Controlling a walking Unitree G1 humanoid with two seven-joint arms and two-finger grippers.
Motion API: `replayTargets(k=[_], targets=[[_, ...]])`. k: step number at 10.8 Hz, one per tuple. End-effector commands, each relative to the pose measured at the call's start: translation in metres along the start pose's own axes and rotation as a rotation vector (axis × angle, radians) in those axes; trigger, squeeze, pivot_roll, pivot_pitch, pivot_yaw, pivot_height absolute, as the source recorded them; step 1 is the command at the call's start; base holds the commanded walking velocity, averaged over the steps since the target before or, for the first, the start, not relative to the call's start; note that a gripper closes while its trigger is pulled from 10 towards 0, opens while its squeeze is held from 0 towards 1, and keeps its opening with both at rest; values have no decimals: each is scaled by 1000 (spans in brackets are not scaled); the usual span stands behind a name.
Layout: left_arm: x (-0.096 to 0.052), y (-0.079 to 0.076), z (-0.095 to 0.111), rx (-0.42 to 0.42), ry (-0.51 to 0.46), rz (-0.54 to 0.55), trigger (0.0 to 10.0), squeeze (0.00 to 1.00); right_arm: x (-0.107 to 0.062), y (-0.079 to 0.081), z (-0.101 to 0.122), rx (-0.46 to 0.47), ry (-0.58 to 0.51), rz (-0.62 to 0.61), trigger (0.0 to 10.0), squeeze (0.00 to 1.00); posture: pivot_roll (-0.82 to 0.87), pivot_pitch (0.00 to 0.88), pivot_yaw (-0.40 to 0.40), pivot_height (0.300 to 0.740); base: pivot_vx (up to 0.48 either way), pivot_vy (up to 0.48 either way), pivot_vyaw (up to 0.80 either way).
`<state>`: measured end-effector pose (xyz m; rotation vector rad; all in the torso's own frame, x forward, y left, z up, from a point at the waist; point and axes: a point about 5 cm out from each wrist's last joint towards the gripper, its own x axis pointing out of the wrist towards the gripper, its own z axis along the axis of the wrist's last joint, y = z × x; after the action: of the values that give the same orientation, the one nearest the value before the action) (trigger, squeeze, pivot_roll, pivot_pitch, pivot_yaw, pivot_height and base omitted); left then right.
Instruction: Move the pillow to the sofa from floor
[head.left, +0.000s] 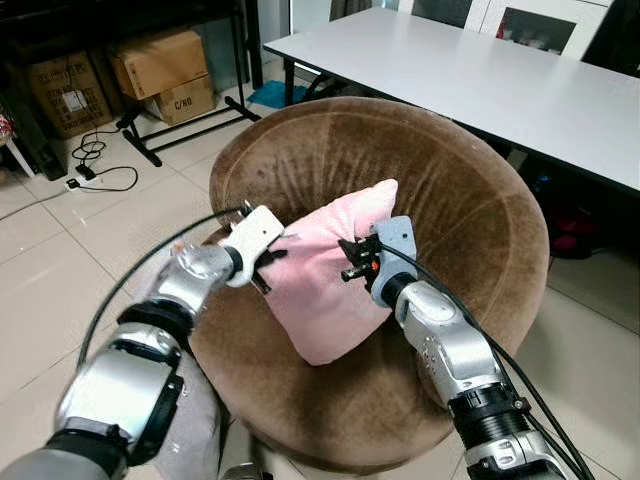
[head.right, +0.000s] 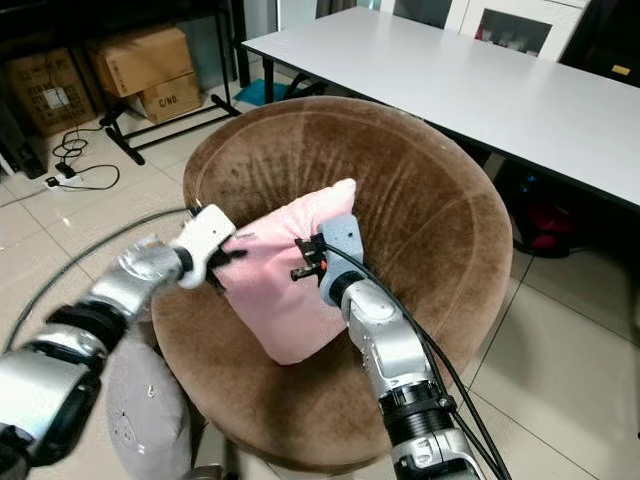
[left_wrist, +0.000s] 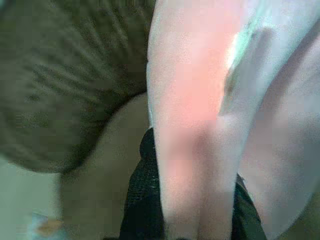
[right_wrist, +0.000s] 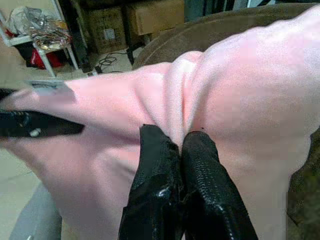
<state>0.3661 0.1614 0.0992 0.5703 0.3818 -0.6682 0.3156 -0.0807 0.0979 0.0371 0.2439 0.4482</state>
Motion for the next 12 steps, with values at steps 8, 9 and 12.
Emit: replayTargets(k=[8, 9, 12], targets=[[-14, 21, -4, 269, 63, 37, 0, 0, -24, -40, -19, 4, 32, -183, 10000, 0, -52, 0, -6, 740, 0, 0, 0], [-10, 10, -9, 267, 61, -1, 0, 0, -27, -43, -11, -1, -39, -169, 10000, 1000, -54, 0, -1, 740, 0, 0, 0], [-7, -6, -20, 263, 28, -5, 0, 0, -29, -19, 24, -408, -199, 214, 10000, 1000, -52, 0, -11, 740, 0, 0, 0]])
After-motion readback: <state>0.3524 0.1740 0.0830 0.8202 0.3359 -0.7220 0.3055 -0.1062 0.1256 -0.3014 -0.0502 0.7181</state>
